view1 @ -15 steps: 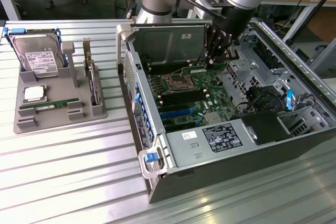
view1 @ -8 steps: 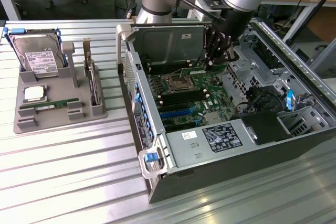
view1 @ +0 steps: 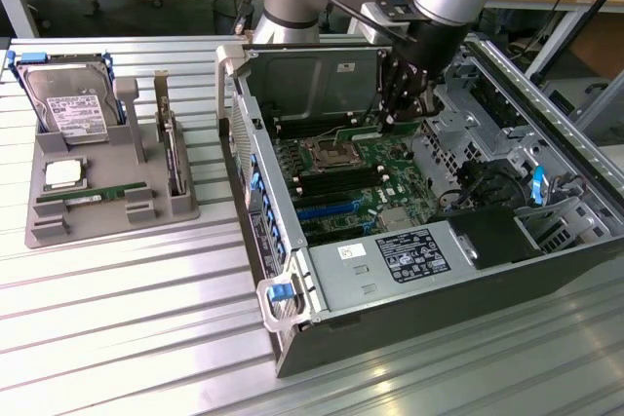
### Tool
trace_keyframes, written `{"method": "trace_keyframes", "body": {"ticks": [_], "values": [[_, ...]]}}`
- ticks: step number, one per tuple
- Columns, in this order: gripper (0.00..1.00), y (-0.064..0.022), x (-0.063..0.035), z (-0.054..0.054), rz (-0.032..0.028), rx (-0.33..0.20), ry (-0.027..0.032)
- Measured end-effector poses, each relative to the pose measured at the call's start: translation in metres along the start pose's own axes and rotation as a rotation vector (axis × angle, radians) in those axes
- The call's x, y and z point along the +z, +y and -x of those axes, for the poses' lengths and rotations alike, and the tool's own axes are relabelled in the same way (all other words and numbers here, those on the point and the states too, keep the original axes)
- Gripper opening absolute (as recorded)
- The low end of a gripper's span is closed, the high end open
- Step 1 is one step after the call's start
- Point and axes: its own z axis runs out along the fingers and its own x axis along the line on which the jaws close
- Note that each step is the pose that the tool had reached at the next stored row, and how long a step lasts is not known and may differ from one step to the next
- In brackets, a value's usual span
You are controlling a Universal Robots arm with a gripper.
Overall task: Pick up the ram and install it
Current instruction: 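Insert the ram into the slot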
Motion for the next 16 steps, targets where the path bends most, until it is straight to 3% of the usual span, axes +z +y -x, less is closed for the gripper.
{"method": "trace_keyframes", "body": {"ticks": [16], "values": [[0.13,-0.0004,0.0086,-0.0003,0.0000,0.000,0.0000]]}}
